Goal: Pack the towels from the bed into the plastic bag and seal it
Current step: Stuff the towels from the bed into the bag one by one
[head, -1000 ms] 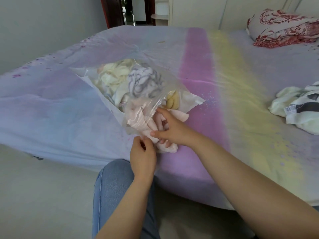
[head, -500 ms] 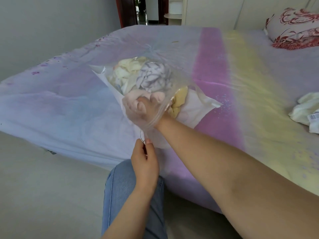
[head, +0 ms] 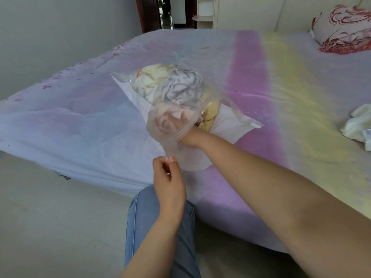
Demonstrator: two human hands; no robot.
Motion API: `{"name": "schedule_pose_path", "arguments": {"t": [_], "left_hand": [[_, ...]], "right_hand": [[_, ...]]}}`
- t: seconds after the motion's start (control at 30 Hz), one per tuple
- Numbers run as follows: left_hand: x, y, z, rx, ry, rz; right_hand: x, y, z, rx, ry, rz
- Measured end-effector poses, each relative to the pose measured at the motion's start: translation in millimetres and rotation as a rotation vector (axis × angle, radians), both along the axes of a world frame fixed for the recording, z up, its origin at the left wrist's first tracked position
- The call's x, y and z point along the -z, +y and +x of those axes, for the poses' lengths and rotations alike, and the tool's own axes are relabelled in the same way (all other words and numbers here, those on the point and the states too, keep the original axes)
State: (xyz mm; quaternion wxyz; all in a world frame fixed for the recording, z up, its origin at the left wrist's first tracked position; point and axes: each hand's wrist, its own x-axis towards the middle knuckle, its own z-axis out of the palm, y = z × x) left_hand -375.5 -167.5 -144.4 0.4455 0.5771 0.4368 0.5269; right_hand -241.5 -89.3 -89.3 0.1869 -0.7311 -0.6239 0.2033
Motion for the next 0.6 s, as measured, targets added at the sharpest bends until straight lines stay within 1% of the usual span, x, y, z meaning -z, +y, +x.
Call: {"name": "schedule_pose_path", "arguments": {"t": [0.03, 0.1, 0.17, 0.27, 0.37, 0.43, 0.47, 0.5, 0.53, 0.57, 0.6], "left_hand": [[4, -3, 4, 0.015, -0.009, -0.036], [13, -12, 15, 0.061, -0.007, -0.135], [22, -16, 26, 0.133, 0.063, -0.251], [31, -14, 40, 0.241, 0.229, -0.401], [27, -11, 55, 0.260, 0.214, -0.448], [17, -20, 65, 0.427, 0.225, -0.443], [11, -28, 68, 0.535, 0.287, -0.399], [6, -36, 72, 0.615, 0.399, -0.279], [2, -45, 74, 0.644, 0.507, -0.086], [-2, -51, 76, 0.617, 0.584, 0.118], [-5, -55, 80, 0.570, 0.599, 0.284]], "right_hand": [[2, -9, 1, -0.026, 0.109, 0.039], [12, -31, 7, 0.034, 0.279, 0.135], [23, -56, 17, 0.096, 0.414, 0.159], [34, -100, 35, 0.196, 0.507, 0.217], [48, -132, 54, 0.368, 0.578, 0.333], [54, -149, 68, 0.497, 0.586, 0.396], [57, -156, 77, 0.546, 0.569, 0.421], [60, -163, 86, 0.586, 0.559, 0.443], [62, -168, 96, 0.635, 0.545, 0.463], [64, -174, 106, 0.690, 0.539, 0.481], [66, -181, 117, 0.747, 0.542, 0.498]]}}
